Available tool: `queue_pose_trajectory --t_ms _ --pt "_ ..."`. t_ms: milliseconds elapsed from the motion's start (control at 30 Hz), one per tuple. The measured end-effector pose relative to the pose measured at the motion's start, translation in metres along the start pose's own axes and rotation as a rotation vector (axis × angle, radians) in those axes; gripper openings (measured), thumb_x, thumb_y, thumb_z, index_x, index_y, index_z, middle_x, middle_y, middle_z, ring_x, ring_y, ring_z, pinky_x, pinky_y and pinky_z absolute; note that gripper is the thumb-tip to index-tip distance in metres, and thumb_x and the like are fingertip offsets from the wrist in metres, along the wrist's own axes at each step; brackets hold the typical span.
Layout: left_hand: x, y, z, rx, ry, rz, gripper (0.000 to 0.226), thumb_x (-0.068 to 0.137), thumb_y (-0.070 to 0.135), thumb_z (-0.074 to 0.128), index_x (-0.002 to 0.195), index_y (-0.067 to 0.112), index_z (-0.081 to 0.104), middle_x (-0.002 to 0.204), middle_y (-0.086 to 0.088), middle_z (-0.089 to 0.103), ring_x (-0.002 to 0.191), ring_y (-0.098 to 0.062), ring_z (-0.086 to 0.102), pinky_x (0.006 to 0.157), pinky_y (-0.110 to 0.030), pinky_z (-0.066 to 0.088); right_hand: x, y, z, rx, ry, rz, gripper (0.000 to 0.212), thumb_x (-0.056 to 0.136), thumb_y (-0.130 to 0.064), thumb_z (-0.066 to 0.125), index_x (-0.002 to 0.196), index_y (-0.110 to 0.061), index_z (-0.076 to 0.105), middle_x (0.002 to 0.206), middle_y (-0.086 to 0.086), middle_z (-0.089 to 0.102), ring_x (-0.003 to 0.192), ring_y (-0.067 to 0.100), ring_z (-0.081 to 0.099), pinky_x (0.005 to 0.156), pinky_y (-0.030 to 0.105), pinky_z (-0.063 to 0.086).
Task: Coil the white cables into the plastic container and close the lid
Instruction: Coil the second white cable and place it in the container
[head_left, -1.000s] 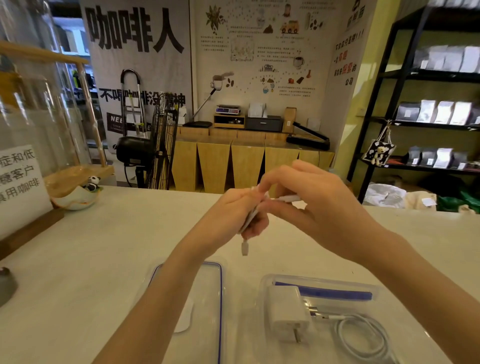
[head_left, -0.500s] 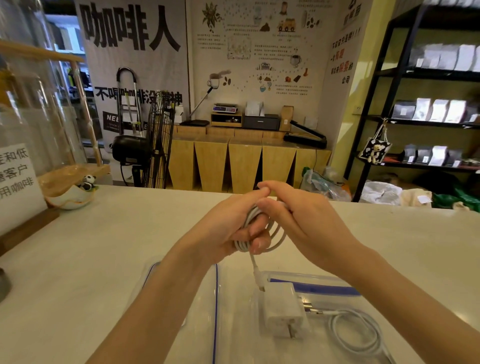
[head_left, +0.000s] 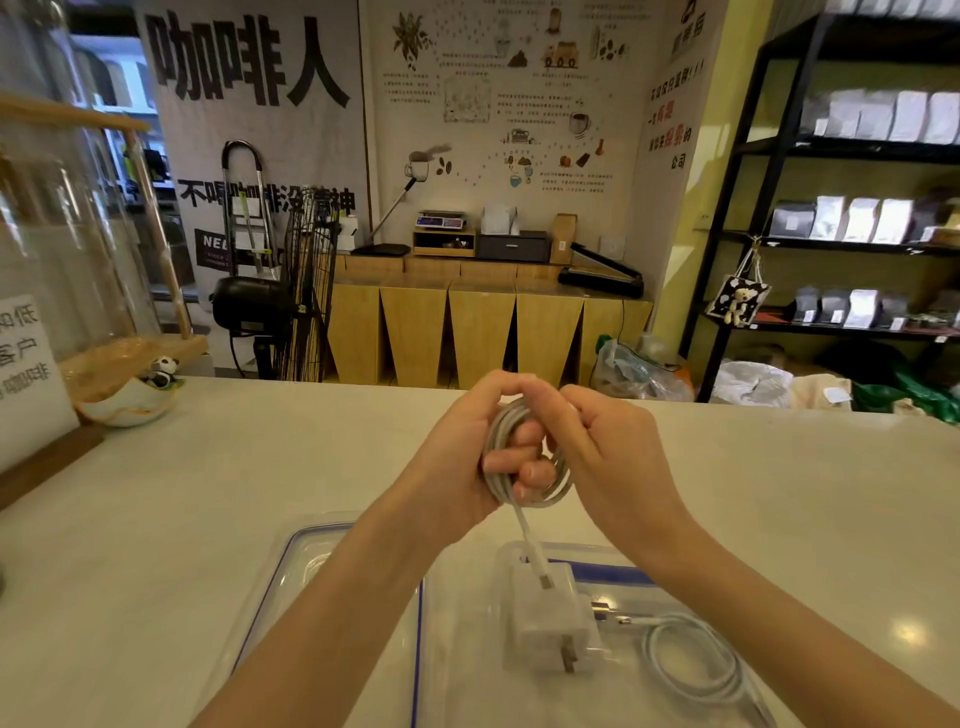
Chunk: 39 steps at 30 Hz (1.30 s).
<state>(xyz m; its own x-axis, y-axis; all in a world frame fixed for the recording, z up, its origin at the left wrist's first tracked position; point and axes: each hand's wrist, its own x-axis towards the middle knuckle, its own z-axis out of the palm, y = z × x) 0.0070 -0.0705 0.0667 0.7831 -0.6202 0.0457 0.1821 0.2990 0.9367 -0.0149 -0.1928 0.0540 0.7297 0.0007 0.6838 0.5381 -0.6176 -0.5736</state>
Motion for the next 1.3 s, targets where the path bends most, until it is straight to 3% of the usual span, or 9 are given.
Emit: queue_pose_trajectory --t_ms 200,300,467,633,767,900,1067,1233,1300 --pt "0.004 -0.007 0.008 0.516 0.223 0.253 0.030 0.069 0.027 0.070 0.096 0.014 0.065 0.064 0.001 0.061 0.063 -0.009 0.058 0.063 -0.019 0.051 0.011 0.004 -0.010 -0.007 0.047 0.126 0.050 0.085 -0.049 0.040 0.049 -0.016 0.050 0.045 -0.002 0.045 0.045 0.008 0.040 0.051 0.021 0.033" --pt "0.006 -0.016 0.010 0.760 0.378 0.376 0.029 0.075 0.015 0.070 0.097 0.027 0.056 0.078 0.004 0.062 0.074 -0.007 0.061 0.068 -0.015 0.052 0.016 0.007 -0.014 -0.015 0.111 0.171 0.049 0.088 -0.044 0.044 0.045 -0.021 0.045 0.044 -0.005 0.042 0.044 0.008 0.039 0.052 0.022 0.033" --pt "0.004 -0.028 0.015 0.972 0.477 0.448 0.003 0.090 0.029 0.047 0.092 0.028 0.046 0.081 -0.003 0.066 0.069 -0.017 0.065 0.064 -0.026 0.056 0.017 0.009 -0.017 -0.012 0.143 0.166 0.051 0.090 -0.043 0.043 0.046 -0.018 0.045 0.043 -0.002 0.041 0.044 0.013 0.039 0.053 0.029 0.035" --pt "0.001 -0.022 0.011 1.198 0.493 0.522 0.025 0.090 0.038 0.042 0.099 0.019 0.056 0.078 -0.003 0.068 0.067 -0.015 0.065 0.067 -0.031 0.056 0.015 0.016 -0.019 0.029 0.163 0.213 0.050 0.088 -0.045 0.043 0.044 -0.022 0.046 0.036 -0.012 0.047 0.042 0.007 0.044 0.050 0.017 0.034" --pt "0.000 -0.020 0.010 1.149 0.427 0.480 0.024 0.089 0.037 0.040 0.100 0.021 0.053 0.081 0.003 0.066 0.068 -0.011 0.065 0.065 -0.020 0.052 0.015 0.014 -0.020 0.069 0.151 0.245 0.051 0.088 -0.044 0.044 0.043 -0.021 0.045 0.035 -0.012 0.045 0.040 0.005 0.042 0.047 0.014 0.033" --pt "0.005 -0.021 0.010 0.948 0.392 0.525 0.017 0.080 0.047 0.034 0.080 0.034 0.045 0.063 0.007 0.059 0.056 -0.010 0.060 0.053 -0.023 0.053 0.016 0.006 -0.022 0.277 0.056 0.420 0.050 0.088 -0.047 0.043 0.047 -0.018 0.047 0.045 -0.004 0.042 0.042 0.008 0.038 0.050 0.026 0.036" --pt "0.007 -0.026 0.005 0.821 0.328 0.450 0.017 0.093 0.025 0.036 0.080 0.025 0.047 0.056 -0.002 0.058 0.038 -0.005 0.052 0.039 -0.012 0.041 0.010 0.007 -0.019 0.331 -0.001 0.459 0.049 0.089 -0.046 0.041 0.049 -0.019 0.047 0.043 -0.007 0.041 0.041 0.005 0.039 0.047 0.019 0.036" --pt "0.010 -0.022 0.000 1.017 0.448 0.349 0.016 0.093 0.027 0.037 0.094 0.017 0.050 0.059 -0.002 0.056 0.040 -0.010 0.052 0.037 -0.013 0.043 0.013 0.015 -0.029 -0.650 -0.124 0.050 0.039 0.094 -0.042 0.027 0.077 -0.017 0.052 0.060 -0.004 0.052 0.056 0.015 0.052 0.052 0.025 0.034" --pt "0.012 -0.023 -0.002 1.099 0.476 0.282 0.019 0.094 0.028 0.037 0.098 0.015 0.049 0.065 -0.004 0.057 0.044 -0.013 0.052 0.040 -0.016 0.047 0.015 0.014 -0.033 -0.721 -0.146 0.022 0.035 0.096 -0.037 0.028 0.089 -0.016 0.055 0.071 -0.002 0.060 0.065 0.015 0.056 0.058 0.024 0.035"
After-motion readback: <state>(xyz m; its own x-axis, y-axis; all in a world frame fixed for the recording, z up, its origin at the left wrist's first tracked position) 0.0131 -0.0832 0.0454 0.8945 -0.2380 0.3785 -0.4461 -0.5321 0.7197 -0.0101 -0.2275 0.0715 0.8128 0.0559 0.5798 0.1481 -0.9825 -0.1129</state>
